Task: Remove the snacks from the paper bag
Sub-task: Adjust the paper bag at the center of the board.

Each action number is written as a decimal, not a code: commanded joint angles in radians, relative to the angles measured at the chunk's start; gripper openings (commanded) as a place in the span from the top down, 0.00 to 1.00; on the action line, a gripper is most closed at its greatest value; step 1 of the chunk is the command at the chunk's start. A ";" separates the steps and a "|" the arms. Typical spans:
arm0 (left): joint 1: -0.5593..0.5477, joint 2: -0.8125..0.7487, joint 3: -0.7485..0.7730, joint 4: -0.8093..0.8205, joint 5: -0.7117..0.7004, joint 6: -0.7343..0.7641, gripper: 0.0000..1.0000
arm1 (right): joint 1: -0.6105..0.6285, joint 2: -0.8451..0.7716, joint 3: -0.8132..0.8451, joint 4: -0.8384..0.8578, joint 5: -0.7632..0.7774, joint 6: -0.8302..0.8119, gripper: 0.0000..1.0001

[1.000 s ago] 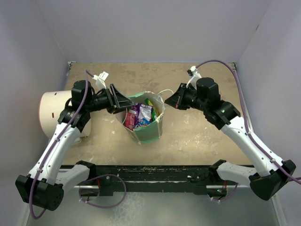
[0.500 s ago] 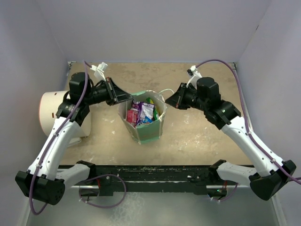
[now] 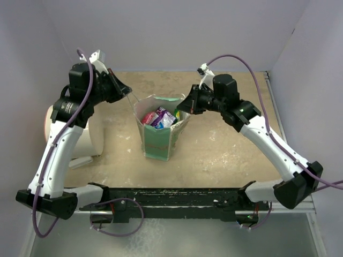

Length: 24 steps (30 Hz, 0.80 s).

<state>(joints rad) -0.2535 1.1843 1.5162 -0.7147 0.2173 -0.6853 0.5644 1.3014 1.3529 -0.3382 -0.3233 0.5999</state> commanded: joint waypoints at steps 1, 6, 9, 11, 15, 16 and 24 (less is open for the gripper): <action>0.026 0.034 0.202 0.012 -0.201 0.110 1.00 | 0.031 0.053 0.100 0.164 -0.145 -0.044 1.00; 0.060 0.070 0.261 0.001 -0.216 0.136 1.00 | 0.093 0.127 0.165 0.150 -0.169 -0.091 1.00; 0.063 0.065 0.226 0.029 -0.157 0.133 1.00 | 0.100 0.141 0.169 0.111 -0.185 -0.106 1.00; 0.063 0.044 0.171 0.067 -0.101 0.127 1.00 | 0.108 0.128 0.145 0.097 -0.185 -0.116 1.00; 0.063 -0.029 0.029 0.176 0.013 0.065 1.00 | 0.125 0.090 0.080 0.071 -0.201 -0.134 1.00; 0.064 -0.042 0.001 0.203 0.050 0.049 1.00 | 0.136 0.081 0.068 0.067 -0.203 -0.134 1.00; 0.063 -0.057 -0.099 0.402 0.318 -0.075 1.00 | 0.214 -0.017 -0.106 0.106 -0.136 -0.047 1.00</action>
<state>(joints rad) -0.1909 1.1351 1.4212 -0.5449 0.3450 -0.6811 0.7582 1.3602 1.3014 -0.2878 -0.4644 0.4988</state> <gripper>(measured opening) 0.009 0.008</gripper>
